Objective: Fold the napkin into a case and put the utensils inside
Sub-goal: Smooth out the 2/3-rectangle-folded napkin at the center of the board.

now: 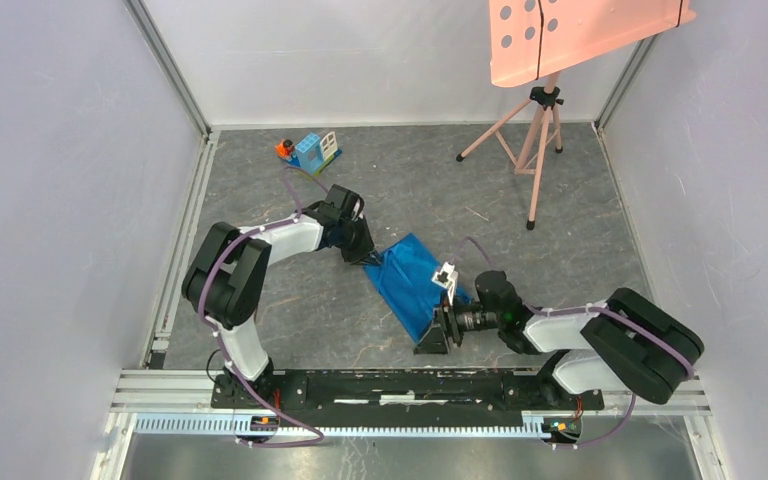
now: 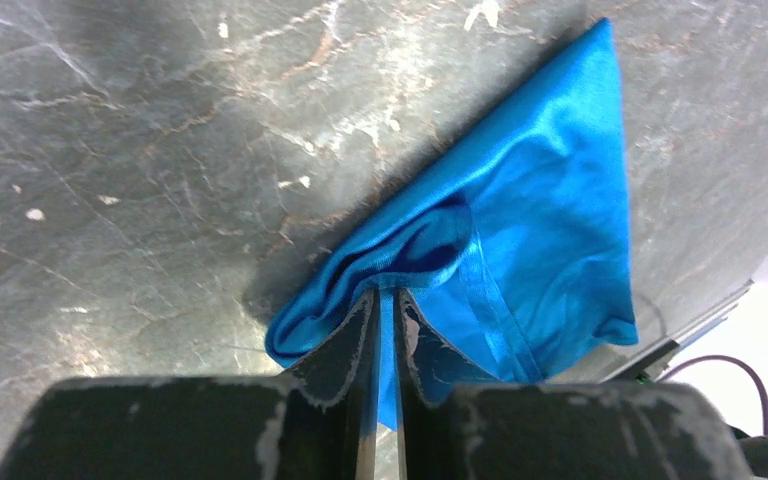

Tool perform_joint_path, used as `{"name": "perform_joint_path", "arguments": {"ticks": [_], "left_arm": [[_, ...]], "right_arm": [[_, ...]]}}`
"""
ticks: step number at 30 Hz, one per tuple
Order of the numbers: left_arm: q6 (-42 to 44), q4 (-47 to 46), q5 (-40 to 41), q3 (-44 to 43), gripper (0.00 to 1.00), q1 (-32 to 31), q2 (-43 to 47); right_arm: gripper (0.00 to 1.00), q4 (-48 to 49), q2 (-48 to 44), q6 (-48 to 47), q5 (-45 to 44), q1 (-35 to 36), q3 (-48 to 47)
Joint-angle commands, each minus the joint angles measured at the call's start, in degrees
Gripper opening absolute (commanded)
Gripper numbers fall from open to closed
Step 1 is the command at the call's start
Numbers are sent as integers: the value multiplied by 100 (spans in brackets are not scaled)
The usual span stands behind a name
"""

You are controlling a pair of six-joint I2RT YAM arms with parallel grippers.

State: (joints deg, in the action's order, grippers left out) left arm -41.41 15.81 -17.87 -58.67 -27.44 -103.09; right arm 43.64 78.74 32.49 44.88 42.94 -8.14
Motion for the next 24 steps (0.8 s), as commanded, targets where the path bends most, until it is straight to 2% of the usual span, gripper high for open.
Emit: {"name": "perform_joint_path", "arguments": {"ticks": [1,6,8,13,19,24], "left_arm": [[233,-76,-467,-100,16,28,636],[114,-127,-673,-91,16,28,813],[88,-168,-704,-91,13,26,735],[2,-496,-784,-83,10,37,307],[9,-701,-565,-153,6,169,-307],[157,-671,-314,-220,5,318,-681]], "right_arm": [[65,-1494,-276,-642,-351,-170,-753],[58,-1720,27,-685,-455,-637,-1143],[51,-1708,143,-663,-445,-754,-1228],[42,-1691,358,-662,-526,-816,-1203],[39,-1647,486,-813,-1029,-792,-964],[38,-1152,601,-408,-755,-736,-862]]}}
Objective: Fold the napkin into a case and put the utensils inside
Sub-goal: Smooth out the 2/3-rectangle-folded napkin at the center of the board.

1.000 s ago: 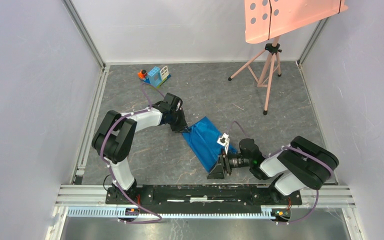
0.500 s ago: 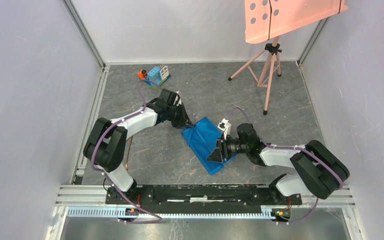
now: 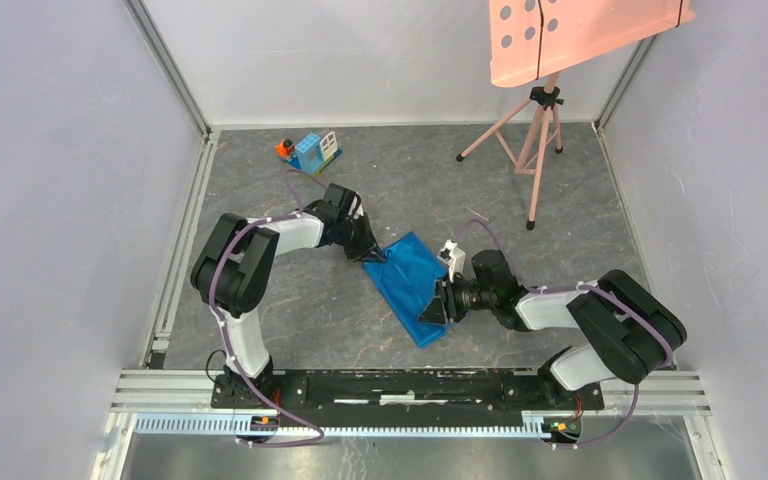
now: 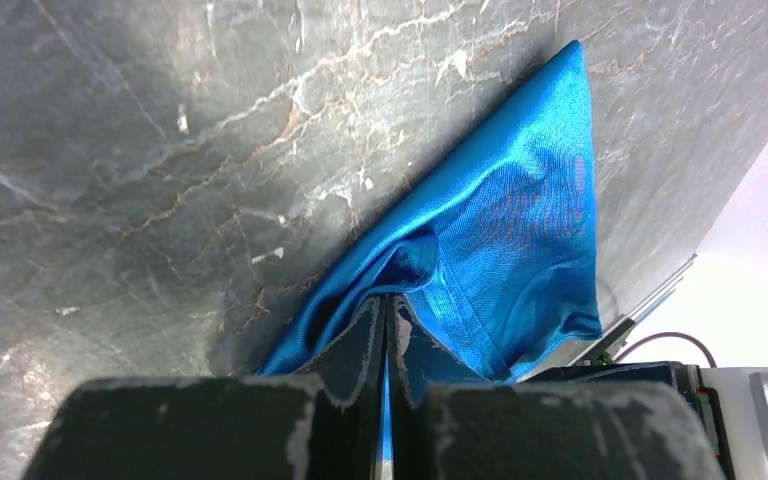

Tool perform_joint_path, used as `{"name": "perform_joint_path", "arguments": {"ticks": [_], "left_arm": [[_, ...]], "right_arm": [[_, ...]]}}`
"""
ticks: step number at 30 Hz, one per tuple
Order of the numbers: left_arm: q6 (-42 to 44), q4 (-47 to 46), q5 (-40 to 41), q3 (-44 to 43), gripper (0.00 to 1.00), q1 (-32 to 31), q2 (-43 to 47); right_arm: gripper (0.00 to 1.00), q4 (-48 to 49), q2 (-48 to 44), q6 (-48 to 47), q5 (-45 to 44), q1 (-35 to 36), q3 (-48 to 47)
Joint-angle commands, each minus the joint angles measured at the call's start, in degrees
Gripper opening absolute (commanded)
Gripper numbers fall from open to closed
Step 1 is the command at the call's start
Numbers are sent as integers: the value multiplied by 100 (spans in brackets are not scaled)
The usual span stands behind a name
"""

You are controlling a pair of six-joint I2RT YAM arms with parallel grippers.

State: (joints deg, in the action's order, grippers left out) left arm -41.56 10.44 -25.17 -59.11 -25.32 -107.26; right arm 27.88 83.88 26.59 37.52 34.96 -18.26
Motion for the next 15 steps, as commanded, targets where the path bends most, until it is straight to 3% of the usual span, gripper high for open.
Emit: {"name": "perform_joint_path", "arguments": {"ticks": [1,7,10,13,15], "left_arm": [[203,-94,454,-209,5,118,-311],[535,179,600,-459,5,132,-518],[1101,501,421,-776,11,124,-530],[1614,929,366,-982,25,122,-275],[1765,1120,358,-998,34,124,33]], "right_arm": [[38,546,62,308,-8,79,175],[38,2364,512,1844,-179,576,434],[38,2770,713,2199,-412,1139,129],[39,2154,560,1992,-247,1193,-464],[45,1268,237,1500,-229,949,-734]]}}
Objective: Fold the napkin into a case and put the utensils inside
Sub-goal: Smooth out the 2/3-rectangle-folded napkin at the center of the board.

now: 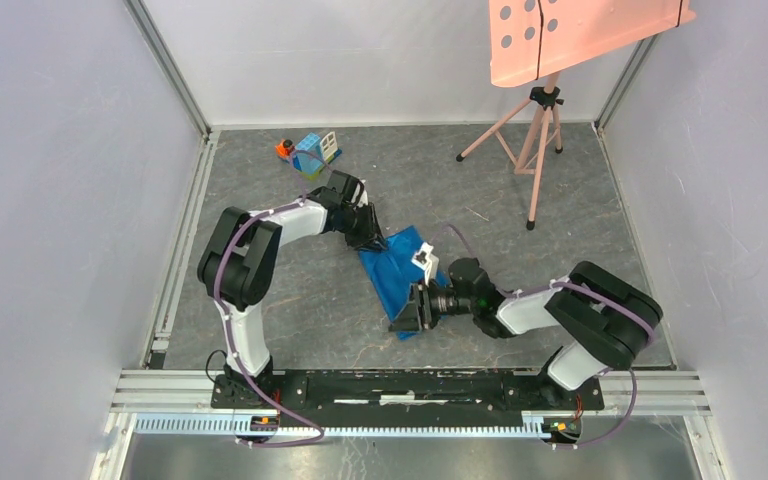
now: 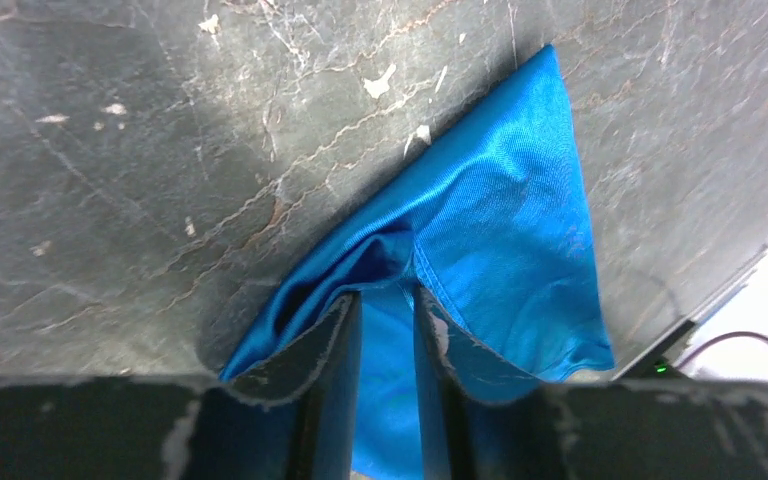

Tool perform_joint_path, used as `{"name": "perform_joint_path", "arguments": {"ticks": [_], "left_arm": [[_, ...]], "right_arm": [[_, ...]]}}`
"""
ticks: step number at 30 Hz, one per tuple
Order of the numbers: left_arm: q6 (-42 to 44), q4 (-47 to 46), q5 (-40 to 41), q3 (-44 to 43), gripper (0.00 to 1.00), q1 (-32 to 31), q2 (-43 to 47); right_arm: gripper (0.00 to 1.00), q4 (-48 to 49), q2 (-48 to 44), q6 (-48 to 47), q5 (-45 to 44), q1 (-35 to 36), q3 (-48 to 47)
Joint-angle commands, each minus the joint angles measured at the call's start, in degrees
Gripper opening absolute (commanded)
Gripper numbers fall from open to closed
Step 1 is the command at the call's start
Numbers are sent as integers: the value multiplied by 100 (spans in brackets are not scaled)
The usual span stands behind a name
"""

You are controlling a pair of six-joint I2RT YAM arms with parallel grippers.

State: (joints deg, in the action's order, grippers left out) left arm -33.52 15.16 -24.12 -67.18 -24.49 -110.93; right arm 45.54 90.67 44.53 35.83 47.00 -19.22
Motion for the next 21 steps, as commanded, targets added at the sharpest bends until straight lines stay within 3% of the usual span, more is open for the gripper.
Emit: {"name": "perform_joint_path", "arguments": {"ticks": [1,4,7,13,17,21], "left_arm": [[991,703,229,-184,38,40,551],[971,898,109,-174,48,8,1109],[860,971,-36,-85,55,-80,1656],[528,962,-131,396,59,-333,2579],[330,969,-49,927,62,-639,3228],[11,899,203,1442,62,-1058,3870]], "right_arm": [[48,-1107,-577,-721,-13,-406,-820],[60,-2863,-1051,-1838,-207,-1093,-1115],[70,-3850,-1306,-2614,-424,-1839,-1153],[72,-4053,-959,-2907,113,-2946,-965],[67,-3858,-816,-2858,60,-2997,-753],[46,-3345,-862,-2582,193,-2991,-336]]}}
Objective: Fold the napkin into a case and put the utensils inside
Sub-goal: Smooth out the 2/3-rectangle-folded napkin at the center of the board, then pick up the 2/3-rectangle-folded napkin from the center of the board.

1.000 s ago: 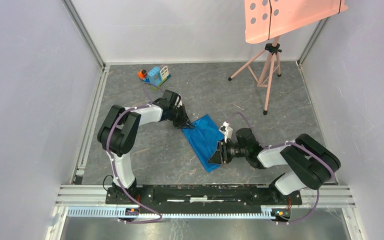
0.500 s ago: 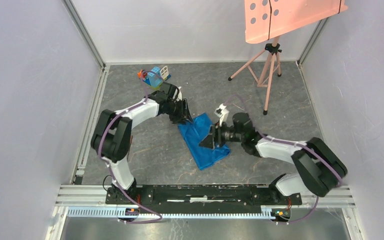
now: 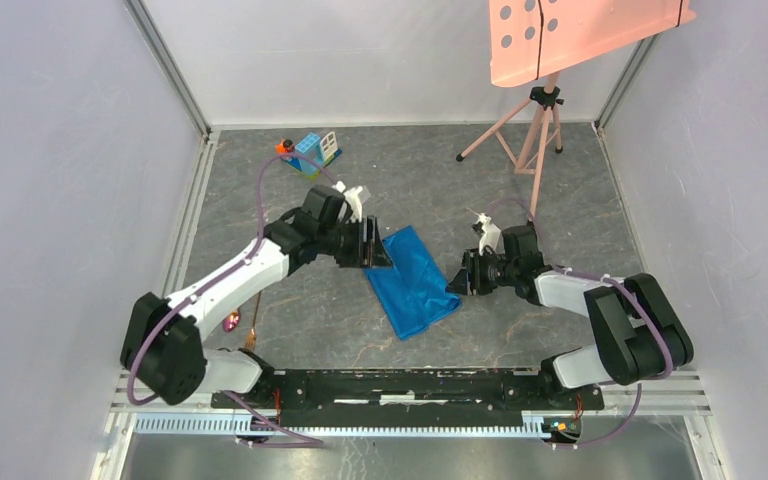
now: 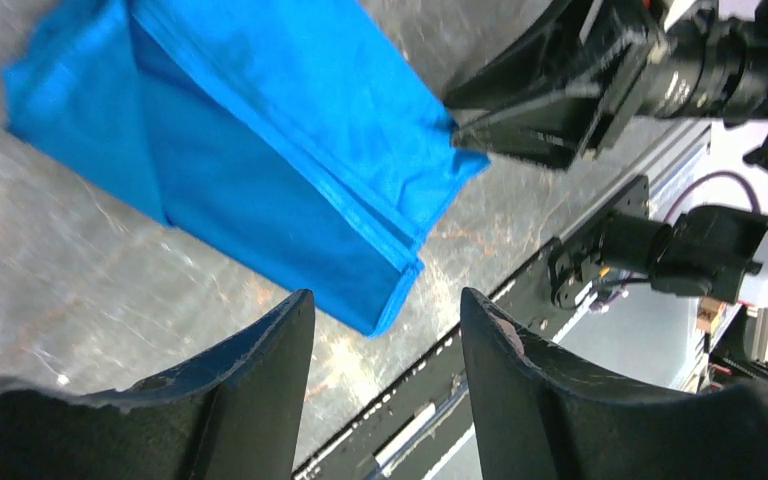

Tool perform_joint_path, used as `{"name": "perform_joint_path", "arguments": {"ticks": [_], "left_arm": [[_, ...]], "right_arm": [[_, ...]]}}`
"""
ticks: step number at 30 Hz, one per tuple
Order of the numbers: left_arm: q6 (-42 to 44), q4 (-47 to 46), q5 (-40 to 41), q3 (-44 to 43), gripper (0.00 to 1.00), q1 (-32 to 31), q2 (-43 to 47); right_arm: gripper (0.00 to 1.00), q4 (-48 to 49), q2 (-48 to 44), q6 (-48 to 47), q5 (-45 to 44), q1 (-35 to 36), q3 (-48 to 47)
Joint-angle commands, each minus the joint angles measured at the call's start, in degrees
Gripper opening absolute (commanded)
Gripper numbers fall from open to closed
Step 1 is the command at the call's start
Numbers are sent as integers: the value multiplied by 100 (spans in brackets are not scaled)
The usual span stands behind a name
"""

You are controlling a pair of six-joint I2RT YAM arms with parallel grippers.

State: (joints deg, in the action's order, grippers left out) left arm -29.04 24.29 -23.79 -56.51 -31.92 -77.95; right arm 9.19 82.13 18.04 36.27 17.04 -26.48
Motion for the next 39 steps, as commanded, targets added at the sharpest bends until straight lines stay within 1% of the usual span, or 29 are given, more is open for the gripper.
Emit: {"name": "perform_joint_path", "arguments": {"ticks": [1,3,5,6,8,9,10,11,13,15,16,17,18,19,22,23,26,30,33,39], "left_arm": [[-524,-26,268,482,61,-438,698],[-668,-31,475,717,58,-644,930],[-831,-32,710,929,57,-842,1160],[-941,-38,821,1027,56,-943,1252],[-1155,-123,1123,1237,54,-1188,1433],[-1263,-197,1322,1356,52,-1296,1474],[-1365,-223,1533,1451,51,-1465,1473],[-1487,-234,1746,1494,52,-1639,1427],[-1723,-217,2103,1475,56,-2021,1245],[-1967,-107,2641,1311,61,-2553,1037],[-2108,14,3032,1192,63,-2887,911],[-2229,142,3386,1020,64,-3167,720],[-2325,340,3687,795,65,-3461,485],[-2411,534,3984,574,66,-3701,255],[-2495,1197,4487,-342,67,-4340,-673],[-2494,1434,4586,-675,67,-4510,-1047],[-2460,1996,4781,-1508,66,-4802,-1863],[-2358,2410,4843,-2234,64,-4912,-2636],[-2288,2572,4928,-2465,65,-4958,-2878],[-2181,2607,4937,-2567,64,-4959,-3196]], "right_arm": [[40,359,-12,129,180,8,482],[29,546,-42,275,368,46,686],[22,925,-196,644,540,187,1002],[21,1190,-341,942,568,325,1160],[20,1714,-698,1536,450,946,1497],[20,1936,-885,1851,318,1253,1586],[23,2080,-1015,2091,135,1582,1648],[27,2240,-1149,2347,24,1785,1703],[44,2288,-1454,2620,-133,1883,1801],[62,1270,-1807,2228,-668,1675,1670],[72,488,-2047,1847,-1144,1487,1505],[77,-86,-2250,1468,-1452,1299,1368],[83,-596,-2423,1176,-1710,1014,1240],[86,-1032,-2557,892,-1877,762,1142],[95,-1728,-2889,383,-2260,-46,985],[96,-1821,-2932,292,-2195,-322,982],[95,-1799,-2908,134,-1601,-925,1076],[94,-1661,-2749,92,-1172,-1140,1221],[93,-1576,-2777,56,-1041,-1186,1320],[93,-1526,-2820,25,-947,-1195,1361]]}}
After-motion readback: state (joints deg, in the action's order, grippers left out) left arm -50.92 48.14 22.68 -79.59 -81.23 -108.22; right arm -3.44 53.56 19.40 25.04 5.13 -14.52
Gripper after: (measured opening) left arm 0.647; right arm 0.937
